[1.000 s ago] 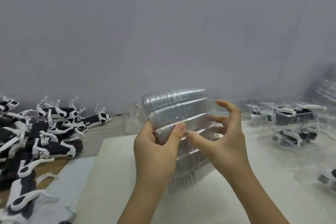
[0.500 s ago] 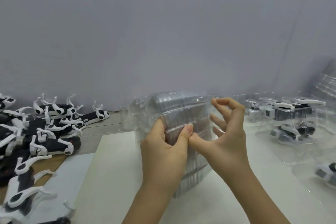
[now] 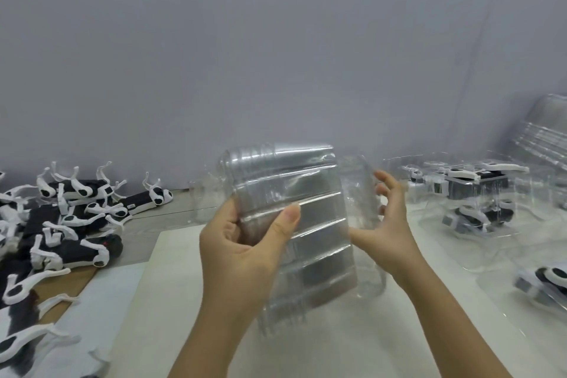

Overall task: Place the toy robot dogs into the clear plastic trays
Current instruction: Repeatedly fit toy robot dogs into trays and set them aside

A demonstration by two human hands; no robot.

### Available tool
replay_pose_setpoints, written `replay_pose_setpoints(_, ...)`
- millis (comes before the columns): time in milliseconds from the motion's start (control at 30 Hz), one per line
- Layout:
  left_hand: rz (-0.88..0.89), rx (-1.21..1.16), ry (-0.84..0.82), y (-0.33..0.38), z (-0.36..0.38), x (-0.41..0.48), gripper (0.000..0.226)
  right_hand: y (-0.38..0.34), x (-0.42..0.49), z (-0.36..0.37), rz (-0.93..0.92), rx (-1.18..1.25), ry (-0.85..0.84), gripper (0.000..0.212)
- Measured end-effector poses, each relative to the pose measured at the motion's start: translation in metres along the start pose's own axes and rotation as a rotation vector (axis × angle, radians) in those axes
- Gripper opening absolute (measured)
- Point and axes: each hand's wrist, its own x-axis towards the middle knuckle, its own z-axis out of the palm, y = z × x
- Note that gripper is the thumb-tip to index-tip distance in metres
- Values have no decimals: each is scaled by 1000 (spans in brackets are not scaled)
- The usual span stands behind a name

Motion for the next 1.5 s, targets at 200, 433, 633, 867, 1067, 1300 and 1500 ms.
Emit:
replay_pose_setpoints(200, -341, -486, 243, -44, -28, 23, 19, -3, 14, -46, -54, 63, 515, 57)
replay_pose_setpoints(433, -818, -851, 296, -105, -48, 3, 22, -36, 1, -58, -222, -87, 718, 54)
replay_pose_setpoints(633, -992, -150, -31, -106, -65, 1, 40, -60, -9, -42, -344, 23, 672, 52)
replay_pose_setpoints(867, -333, 911, 38, -68, -56, 6, 34, -83, -29, -18, -721, -108, 532, 50)
replay_pose_setpoints(1067, -95, -181, -248, 24, -9, -11, 50, -97, -62, 30, -1018, -405, 392, 39)
replay_pose_setpoints(1300, -85, -311, -46, 46, -13, -10, 18, -117, -88, 39, -854, -397, 51, 78)
replay_pose_setpoints(1500, -225, -506, -275, 43, -29, -2, 6, -127, -86, 29, -516, -306, -114, 63)
